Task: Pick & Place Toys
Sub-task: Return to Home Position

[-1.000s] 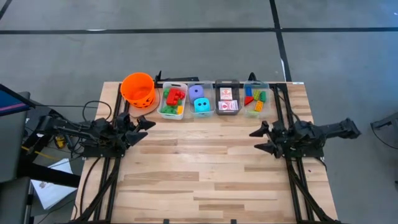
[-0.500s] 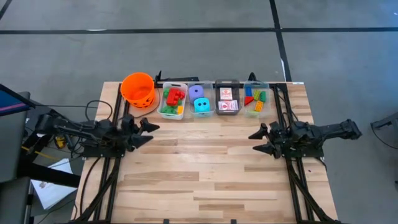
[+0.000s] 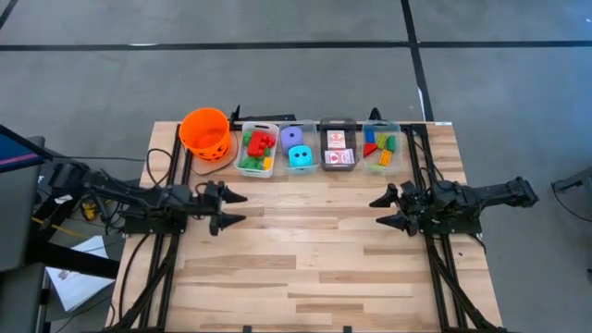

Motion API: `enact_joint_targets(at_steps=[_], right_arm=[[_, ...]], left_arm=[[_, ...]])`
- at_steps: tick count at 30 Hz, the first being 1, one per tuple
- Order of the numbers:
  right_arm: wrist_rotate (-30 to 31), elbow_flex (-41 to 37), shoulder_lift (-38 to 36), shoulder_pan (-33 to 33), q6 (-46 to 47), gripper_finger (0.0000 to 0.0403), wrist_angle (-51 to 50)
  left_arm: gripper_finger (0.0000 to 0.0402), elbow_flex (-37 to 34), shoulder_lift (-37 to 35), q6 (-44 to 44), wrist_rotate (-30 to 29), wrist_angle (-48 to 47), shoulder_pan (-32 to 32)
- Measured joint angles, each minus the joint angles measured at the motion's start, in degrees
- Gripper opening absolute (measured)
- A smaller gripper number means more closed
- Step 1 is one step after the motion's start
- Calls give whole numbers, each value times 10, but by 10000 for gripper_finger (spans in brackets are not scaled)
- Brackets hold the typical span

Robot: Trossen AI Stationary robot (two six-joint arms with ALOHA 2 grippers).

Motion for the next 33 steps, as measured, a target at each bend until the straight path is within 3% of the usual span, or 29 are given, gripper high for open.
enact_joint_targets(at_steps=[33], right_arm=[[0, 0, 0, 0, 0, 315, -2]], left_arm=[[343, 0, 23, -2, 0, 1, 0]])
